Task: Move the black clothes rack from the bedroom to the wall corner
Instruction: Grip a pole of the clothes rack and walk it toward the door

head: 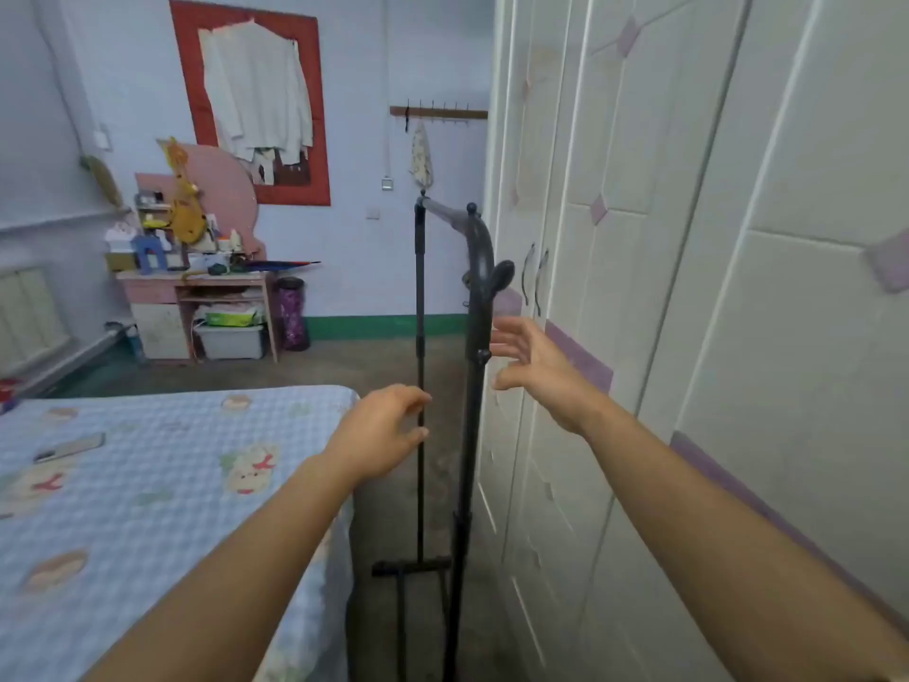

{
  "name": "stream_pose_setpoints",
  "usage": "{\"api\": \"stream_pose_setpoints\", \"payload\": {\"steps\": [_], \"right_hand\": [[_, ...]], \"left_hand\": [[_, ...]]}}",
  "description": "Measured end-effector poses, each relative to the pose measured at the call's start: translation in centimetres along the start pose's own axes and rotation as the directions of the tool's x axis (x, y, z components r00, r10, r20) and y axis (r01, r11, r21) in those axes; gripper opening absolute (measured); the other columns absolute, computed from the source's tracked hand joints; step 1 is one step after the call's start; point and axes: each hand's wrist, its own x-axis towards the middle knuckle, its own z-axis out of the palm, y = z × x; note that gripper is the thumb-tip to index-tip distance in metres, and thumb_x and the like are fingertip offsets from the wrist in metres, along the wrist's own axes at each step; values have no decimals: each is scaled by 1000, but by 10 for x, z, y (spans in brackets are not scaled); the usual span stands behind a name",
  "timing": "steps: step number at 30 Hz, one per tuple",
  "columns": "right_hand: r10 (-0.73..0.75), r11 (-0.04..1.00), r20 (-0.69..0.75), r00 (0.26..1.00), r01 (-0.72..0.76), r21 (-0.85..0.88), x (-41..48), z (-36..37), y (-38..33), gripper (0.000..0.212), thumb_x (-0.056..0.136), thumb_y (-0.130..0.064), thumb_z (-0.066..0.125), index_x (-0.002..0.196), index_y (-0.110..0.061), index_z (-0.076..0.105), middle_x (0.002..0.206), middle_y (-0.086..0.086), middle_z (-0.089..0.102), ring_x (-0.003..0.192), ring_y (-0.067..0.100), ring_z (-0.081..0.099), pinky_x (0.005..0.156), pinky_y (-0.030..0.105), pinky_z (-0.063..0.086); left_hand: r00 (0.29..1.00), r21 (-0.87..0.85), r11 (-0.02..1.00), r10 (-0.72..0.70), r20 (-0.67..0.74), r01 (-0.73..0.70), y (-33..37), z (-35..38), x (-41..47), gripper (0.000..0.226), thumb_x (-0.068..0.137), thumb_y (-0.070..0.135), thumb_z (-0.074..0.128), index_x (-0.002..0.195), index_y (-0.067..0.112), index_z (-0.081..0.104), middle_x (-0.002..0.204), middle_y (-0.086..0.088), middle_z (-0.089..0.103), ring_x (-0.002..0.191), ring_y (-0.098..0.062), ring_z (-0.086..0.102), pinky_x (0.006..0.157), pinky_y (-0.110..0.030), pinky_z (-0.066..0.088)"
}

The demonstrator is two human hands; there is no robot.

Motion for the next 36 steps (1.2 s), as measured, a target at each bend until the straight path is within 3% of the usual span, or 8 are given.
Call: {"api": "stream_pose_setpoints", "payload": {"steps": [4, 8, 13, 18, 23, 27, 30, 36], "right_hand": [[22, 994, 56, 998, -28, 105, 0, 23, 10, 69, 75, 4, 72, 134, -18, 43, 132, 0, 57, 120, 12, 56, 94, 23, 46], [20, 986, -22, 1000, -16, 167, 4, 41, 14, 49, 82, -8, 72, 126, -15, 50, 121, 7, 67, 109, 17, 66, 94, 26, 48], [7, 961, -90, 996, 18, 274, 15, 56, 13, 17, 90, -13, 65, 103, -6, 57, 104, 18, 72, 90, 27, 70, 91, 41, 53], [-26, 956, -130, 991, 63, 288, 29, 64, 21, 16, 91, -16, 64, 93, -1, 59, 89, 15, 71, 80, 26, 68, 79, 40, 53], [-44, 947, -127, 991, 82, 310, 34, 70, 27, 21, 94, -25, 61, 80, -9, 61, 69, 9, 71, 60, 23, 66, 66, 39, 56], [-47, 950, -202, 978, 106, 294, 37, 75, 30, 34, 95, -25, 60, 67, -13, 47, 43, 0, 44, 36, 17, 39, 42, 28, 38], [-56, 933, -284, 957, 151, 325, 43, 78, 33, 40, 96, -17, 58, 61, -11, 39, 42, 1, 32, 31, 14, 30, 37, 25, 27], [-56, 937, -328, 943, 163, 309, 62, 77, 40, 26, 94, -12, 59, 71, -5, 48, 51, 7, 33, 38, 14, 34, 41, 24, 30]], "left_hand": [[979, -262, 951, -122, 166, 163, -8, 53, -16, 66, 77, 27, 73, 135, 15, 45, 135, -3, 54, 118, -14, 52, 94, -21, 39], [946, -399, 878, -157, 283, 265, -17, 103, -23, 80, 70, 29, 79, 139, 17, 39, 135, 2, 51, 123, -14, 49, 98, -26, 40], [915, -493, 807, -137, 379, 325, -27, 154, -30, 59, 69, 26, 79, 121, 21, 51, 114, 5, 62, 108, -14, 59, 88, -26, 45], [908, -550, 740, -206, 364, 388, -34, 191, -26, 35, 73, 23, 76, 98, 24, 51, 90, 8, 60, 89, -14, 60, 82, -28, 46], [891, -653, 608, -272, 363, 451, -41, 219, -22, 26, 76, 19, 74, 98, 10, 63, 86, -4, 68, 87, -16, 64, 84, -30, 48], [908, -740, 527, -271, 320, 418, -41, 232, -20, 16, 77, 18, 74, 78, 4, 66, 69, -1, 62, 65, -5, 59, 67, -19, 50], [920, -779, 492, -258, 296, 388, -41, 237, -16, 16, 79, 14, 71, 73, 1, 62, 58, 7, 55, 55, -1, 53, 57, -12, 46], [930, -791, 493, -244, 274, 363, -47, 238, 1, 15, 80, 8, 71, 72, 2, 59, 59, 1, 56, 54, -4, 54, 57, -18, 47]]}}
